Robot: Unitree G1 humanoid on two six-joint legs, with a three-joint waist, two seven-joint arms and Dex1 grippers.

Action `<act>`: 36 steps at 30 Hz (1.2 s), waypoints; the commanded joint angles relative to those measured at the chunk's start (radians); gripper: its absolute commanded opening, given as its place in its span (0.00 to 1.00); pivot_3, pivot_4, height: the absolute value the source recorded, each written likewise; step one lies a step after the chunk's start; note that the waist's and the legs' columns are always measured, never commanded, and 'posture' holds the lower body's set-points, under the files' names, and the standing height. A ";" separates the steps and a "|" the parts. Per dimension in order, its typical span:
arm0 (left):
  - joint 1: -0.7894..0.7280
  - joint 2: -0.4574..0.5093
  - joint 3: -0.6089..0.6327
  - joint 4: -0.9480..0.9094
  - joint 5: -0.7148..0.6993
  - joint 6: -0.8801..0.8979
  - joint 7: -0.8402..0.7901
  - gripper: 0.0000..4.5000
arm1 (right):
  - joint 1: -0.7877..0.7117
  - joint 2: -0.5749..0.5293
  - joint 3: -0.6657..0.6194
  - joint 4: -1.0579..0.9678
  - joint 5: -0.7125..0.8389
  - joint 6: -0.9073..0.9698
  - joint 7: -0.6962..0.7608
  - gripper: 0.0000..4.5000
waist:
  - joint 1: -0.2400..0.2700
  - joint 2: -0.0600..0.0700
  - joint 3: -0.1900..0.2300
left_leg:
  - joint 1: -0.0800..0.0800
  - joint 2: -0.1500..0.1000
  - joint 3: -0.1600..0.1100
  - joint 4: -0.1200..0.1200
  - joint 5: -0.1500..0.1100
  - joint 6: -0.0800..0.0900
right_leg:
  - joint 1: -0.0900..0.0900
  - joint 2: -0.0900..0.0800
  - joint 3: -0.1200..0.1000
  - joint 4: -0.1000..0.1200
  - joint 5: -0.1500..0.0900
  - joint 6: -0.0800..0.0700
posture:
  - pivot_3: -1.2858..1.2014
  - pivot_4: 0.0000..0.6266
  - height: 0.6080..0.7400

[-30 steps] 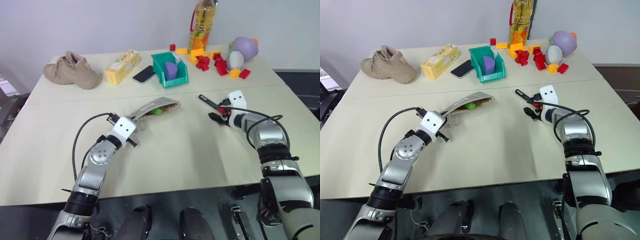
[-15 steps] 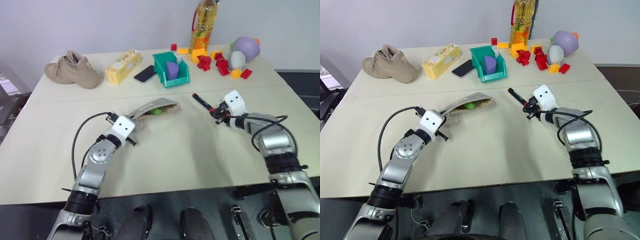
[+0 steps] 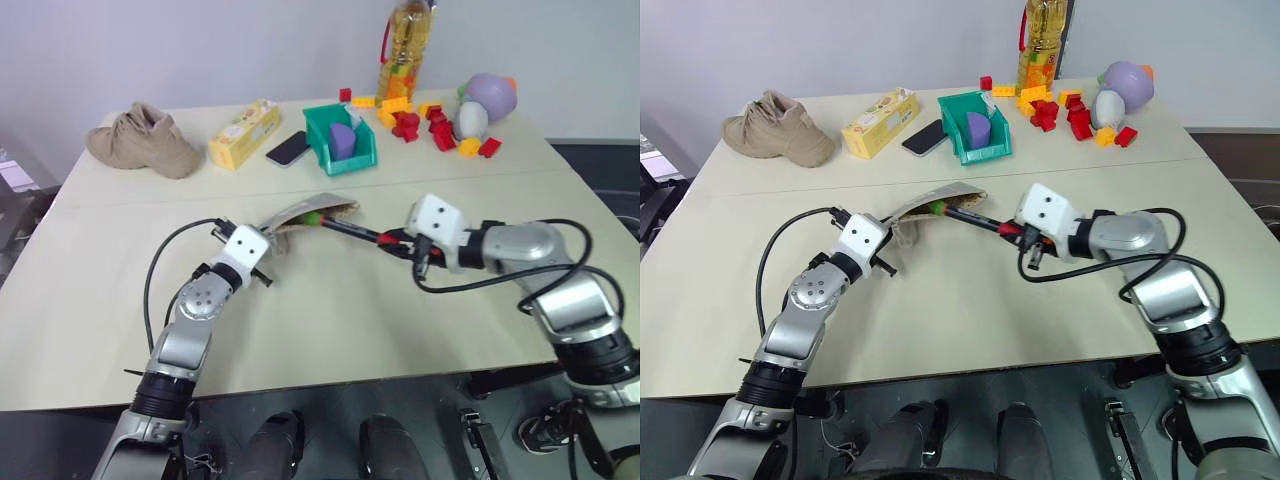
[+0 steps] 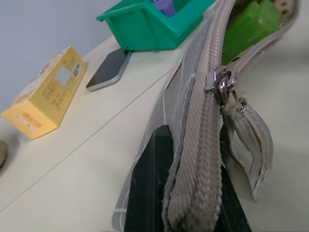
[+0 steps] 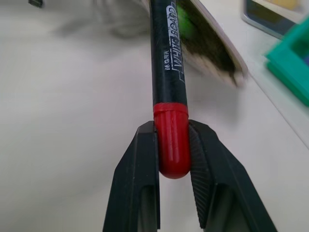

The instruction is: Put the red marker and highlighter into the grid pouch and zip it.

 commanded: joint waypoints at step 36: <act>-0.007 0.031 -0.086 -0.081 0.031 -0.113 -0.102 0.00 | -0.196 0.012 0.164 0.001 -0.312 -0.132 0.056 0.80 | 0.001 0.000 0.000 | 0.000 0.000 0.000 0.000 0.000 0.000 | 0.000 0.000 0.000 0.000 0.000 0.000 | 0.52 0.24 1.00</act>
